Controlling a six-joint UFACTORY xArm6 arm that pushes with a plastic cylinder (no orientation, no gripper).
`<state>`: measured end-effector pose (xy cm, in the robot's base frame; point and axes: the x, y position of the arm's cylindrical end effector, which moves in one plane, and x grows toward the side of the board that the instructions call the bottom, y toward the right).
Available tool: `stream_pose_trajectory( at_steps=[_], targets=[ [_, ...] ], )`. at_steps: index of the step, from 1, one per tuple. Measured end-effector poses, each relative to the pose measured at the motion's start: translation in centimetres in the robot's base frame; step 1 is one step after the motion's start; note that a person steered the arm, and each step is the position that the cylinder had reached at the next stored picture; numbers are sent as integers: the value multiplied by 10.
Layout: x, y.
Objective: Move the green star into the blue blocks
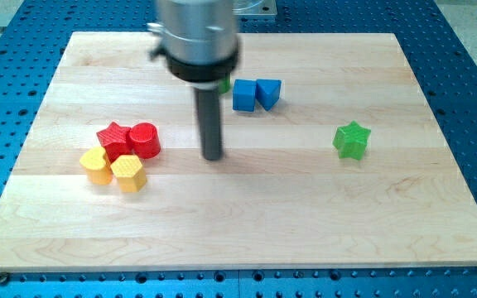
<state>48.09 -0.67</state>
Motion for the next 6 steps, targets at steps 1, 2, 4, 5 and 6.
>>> stream_pose_trajectory(
  at_steps=[1,2,4,5,6],
  targets=[
    [50,59],
    [65,99],
    [12,150],
    [-25,150],
    [-39,157]
  ],
)
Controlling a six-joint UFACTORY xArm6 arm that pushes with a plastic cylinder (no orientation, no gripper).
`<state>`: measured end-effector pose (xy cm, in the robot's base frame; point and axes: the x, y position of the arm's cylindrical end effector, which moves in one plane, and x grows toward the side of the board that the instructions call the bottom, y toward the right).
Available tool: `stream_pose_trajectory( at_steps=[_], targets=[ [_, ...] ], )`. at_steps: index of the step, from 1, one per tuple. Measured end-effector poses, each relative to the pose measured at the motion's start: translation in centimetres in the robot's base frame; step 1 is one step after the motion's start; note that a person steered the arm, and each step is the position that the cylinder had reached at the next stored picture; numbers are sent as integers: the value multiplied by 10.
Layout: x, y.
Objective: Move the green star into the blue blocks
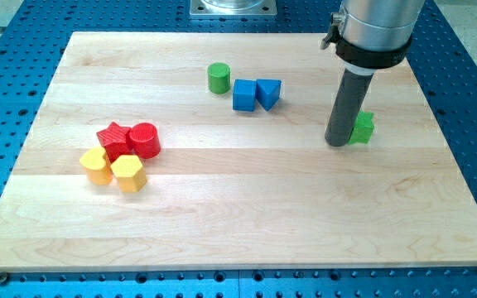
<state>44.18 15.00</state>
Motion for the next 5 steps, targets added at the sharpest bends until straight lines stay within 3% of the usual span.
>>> stream_pose_trajectory(
  at_steps=[1,3,4,5],
  targets=[
    [6,33],
    [78,74],
    [58,103],
    [-12,86]
  ],
)
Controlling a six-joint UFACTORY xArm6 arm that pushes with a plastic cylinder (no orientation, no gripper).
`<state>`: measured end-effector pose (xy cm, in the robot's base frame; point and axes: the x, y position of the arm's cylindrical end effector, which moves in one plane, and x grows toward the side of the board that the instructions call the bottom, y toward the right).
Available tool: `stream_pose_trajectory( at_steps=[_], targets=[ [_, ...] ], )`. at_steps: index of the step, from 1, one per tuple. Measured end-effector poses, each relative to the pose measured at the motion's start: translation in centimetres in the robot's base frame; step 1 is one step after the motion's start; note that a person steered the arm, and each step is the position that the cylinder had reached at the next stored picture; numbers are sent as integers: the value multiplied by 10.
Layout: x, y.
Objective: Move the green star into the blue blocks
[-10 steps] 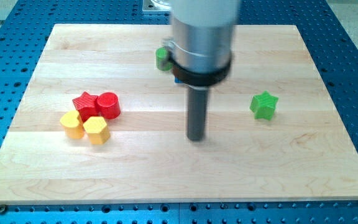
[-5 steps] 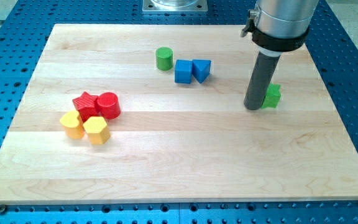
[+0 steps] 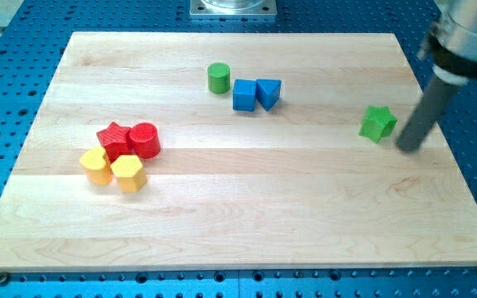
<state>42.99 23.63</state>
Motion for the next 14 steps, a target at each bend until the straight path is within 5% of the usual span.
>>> stream_pose_trajectory(
  at_steps=[2,7,10,12,14],
  targets=[
    [-24,-80],
    [-23,-148],
    [52,-138],
    [-12,-176],
    [-23,-180]
  ],
)
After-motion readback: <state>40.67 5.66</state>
